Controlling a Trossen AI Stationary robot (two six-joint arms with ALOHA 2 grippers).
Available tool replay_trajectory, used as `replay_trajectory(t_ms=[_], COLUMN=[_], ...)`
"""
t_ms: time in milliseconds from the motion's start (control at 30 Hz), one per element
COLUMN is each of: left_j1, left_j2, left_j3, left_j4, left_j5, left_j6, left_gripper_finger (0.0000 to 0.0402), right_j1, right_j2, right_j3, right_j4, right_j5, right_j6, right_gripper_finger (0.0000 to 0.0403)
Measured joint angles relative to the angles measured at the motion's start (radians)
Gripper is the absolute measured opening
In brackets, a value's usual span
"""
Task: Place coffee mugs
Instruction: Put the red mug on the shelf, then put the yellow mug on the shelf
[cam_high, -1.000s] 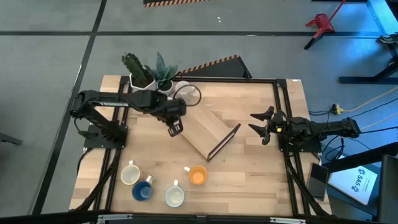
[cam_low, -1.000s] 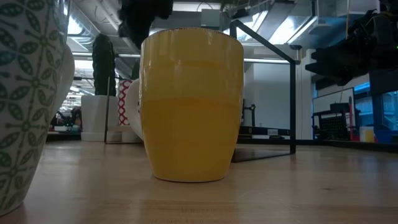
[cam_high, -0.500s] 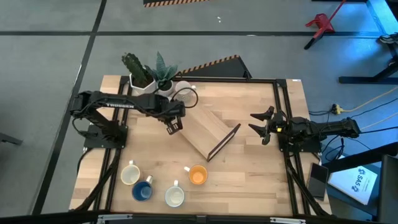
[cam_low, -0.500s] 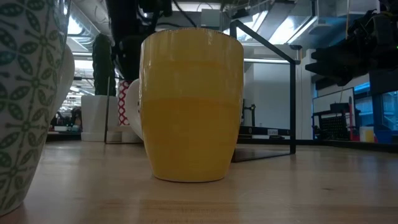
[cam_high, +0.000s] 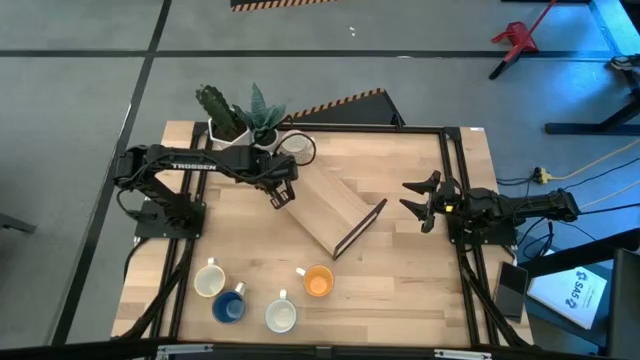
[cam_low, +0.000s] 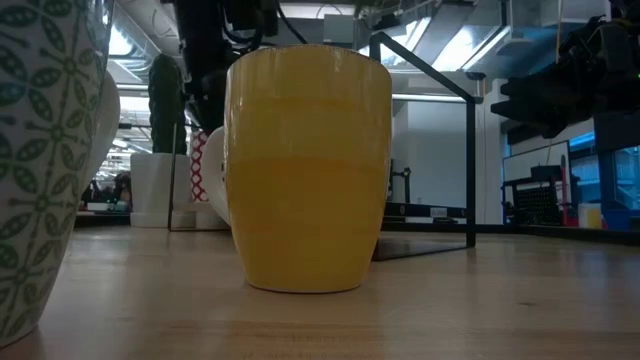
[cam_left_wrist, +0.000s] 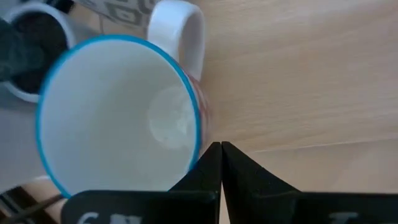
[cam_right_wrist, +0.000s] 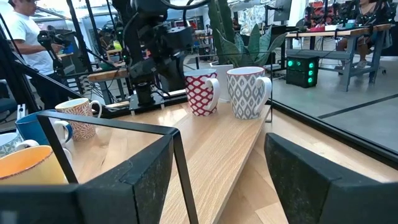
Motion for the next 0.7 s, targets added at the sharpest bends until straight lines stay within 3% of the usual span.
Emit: replay_trajectory(t_ms=[200,400,600,700], left_j1=[-0.052,-0.107,-0.142,-0.155], left_j2=[-0.025,-0.072,-0.075,-0.075], left_j3=[0.015,0.122,0.227,0.246], left_j4=[-0.015,-0.004,0.005,0.051], left_j5=[0.059,0.107,0.112,0.162], left_j6=[-0.012,0.018,0.053,0.101], left_gripper_finger=[0.0,0.0003,0.0037,0.0059], right_j1=[0.0,0.0,0.0,0.0], right_j2=[0.0,0.0,0.0,0.0], right_j3=[0.0,0.0,0.0,0.0], right_j4=[0.0,0.0,0.0,0.0], right_j5=[0.007,-0.003,-0.008,-0.008], right_j6=[0.0,-0.003,-0.007,-0.002], right_gripper_finger=[0.0241,0.0241,0.0241,0.0241])
